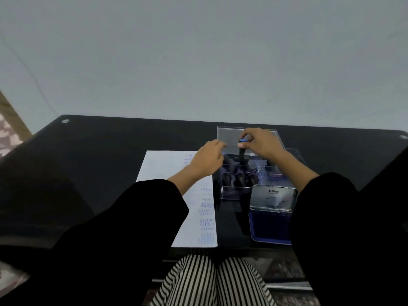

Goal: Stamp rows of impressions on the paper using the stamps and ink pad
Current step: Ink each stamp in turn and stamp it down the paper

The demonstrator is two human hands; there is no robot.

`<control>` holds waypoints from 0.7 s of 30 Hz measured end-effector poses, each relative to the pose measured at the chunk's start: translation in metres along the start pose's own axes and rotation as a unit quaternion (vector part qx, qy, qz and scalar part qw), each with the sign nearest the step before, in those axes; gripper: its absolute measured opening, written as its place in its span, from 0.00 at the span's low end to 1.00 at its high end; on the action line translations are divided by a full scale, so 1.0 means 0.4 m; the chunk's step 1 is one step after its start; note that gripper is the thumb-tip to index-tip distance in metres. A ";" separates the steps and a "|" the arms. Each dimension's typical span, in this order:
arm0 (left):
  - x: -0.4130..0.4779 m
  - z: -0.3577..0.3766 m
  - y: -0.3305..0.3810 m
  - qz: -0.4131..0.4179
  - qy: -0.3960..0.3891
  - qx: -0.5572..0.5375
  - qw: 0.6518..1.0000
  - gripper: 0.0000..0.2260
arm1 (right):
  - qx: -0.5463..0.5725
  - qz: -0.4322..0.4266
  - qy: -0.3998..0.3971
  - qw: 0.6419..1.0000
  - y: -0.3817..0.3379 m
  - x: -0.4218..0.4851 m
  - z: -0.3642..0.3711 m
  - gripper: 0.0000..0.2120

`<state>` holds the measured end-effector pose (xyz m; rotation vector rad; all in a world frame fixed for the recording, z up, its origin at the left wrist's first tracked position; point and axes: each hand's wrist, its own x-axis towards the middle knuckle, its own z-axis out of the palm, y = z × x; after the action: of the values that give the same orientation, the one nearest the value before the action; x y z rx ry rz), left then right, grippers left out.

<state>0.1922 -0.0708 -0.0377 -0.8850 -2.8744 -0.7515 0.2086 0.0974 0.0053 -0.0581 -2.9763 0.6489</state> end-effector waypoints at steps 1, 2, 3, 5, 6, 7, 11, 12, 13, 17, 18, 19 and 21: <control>0.013 0.008 -0.002 0.001 -0.007 0.001 1.000 0.18 | -0.011 0.005 -0.014 1.000 0.003 0.016 0.009 0.11; 0.024 0.015 -0.004 0.004 -0.014 0.002 1.000 0.19 | -0.021 0.012 -0.027 0.999 0.006 0.029 0.018 0.11; 0.033 0.023 -0.007 0.007 -0.020 0.003 1.000 0.20 | -0.030 0.017 -0.038 0.999 0.010 0.041 0.027 0.11; 0.049 0.038 -0.014 0.013 -0.027 0.011 0.999 0.21 | -0.048 0.027 -0.058 0.997 0.018 0.059 0.041 0.11; 0.056 0.045 -0.019 0.015 -0.029 0.015 0.999 0.21 | -0.055 0.031 -0.066 0.996 0.022 0.066 0.047 0.12; 0.061 0.052 -0.023 0.014 -0.030 0.017 0.999 0.21 | -0.058 0.033 -0.072 0.995 0.025 0.071 0.054 0.12; 0.070 0.077 -0.041 0.014 -0.031 0.018 0.999 0.21 | -0.070 0.041 -0.072 0.994 0.033 0.075 0.086 0.14; 0.070 0.081 -0.045 0.013 -0.032 0.017 0.999 0.21 | -0.073 0.045 -0.066 0.994 0.034 0.072 0.096 0.15; 0.069 0.085 -0.047 0.011 -0.031 0.015 0.999 0.21 | -0.075 0.049 -0.059 0.994 0.035 0.069 0.103 0.15; 0.069 0.092 -0.051 0.008 -0.029 0.006 1.000 0.21 | -0.073 0.050 -0.056 0.995 0.046 0.064 0.118 0.14; 0.069 0.092 -0.052 0.006 -0.031 0.004 1.000 0.21 | -0.074 0.048 -0.062 0.994 0.049 0.062 0.118 0.14; 0.069 0.093 -0.053 0.005 -0.032 0.002 0.999 0.21 | -0.075 0.046 -0.066 0.994 0.052 0.061 0.117 0.14; 0.069 0.094 -0.053 0.003 -0.034 -0.001 0.999 0.21 | -0.078 0.043 -0.069 0.994 0.057 0.059 0.116 0.14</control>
<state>0.1614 -0.0543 -0.0754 -0.9363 -2.9286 -0.7385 0.1809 0.1003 -0.0443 -0.1590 -3.1678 0.4442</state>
